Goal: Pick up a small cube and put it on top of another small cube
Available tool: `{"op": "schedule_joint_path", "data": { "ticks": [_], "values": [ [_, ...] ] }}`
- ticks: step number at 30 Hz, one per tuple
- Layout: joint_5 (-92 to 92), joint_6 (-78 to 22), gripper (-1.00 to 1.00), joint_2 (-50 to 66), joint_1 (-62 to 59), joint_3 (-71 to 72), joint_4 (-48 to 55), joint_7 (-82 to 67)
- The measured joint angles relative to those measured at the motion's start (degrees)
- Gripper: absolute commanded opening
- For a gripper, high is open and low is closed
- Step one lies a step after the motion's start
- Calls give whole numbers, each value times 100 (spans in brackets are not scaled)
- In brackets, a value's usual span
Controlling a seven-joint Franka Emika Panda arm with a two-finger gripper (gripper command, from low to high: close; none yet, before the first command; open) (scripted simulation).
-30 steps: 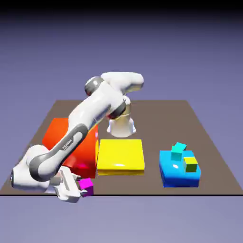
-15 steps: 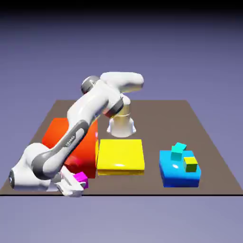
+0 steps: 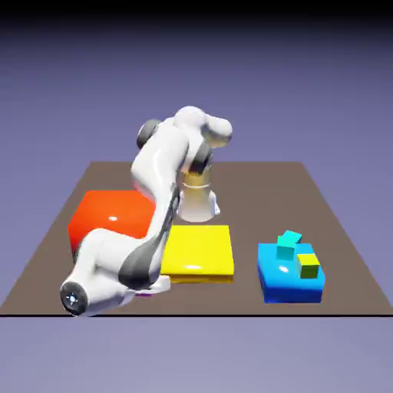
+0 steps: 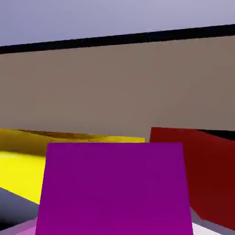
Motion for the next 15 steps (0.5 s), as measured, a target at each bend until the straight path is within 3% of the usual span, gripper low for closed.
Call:
{"op": "schedule_joint_path", "data": {
  "ticks": [15],
  "values": [
    [-3738, 1040, -100, -1622, 2626, 2520, -2057, -788]
  ]
}}
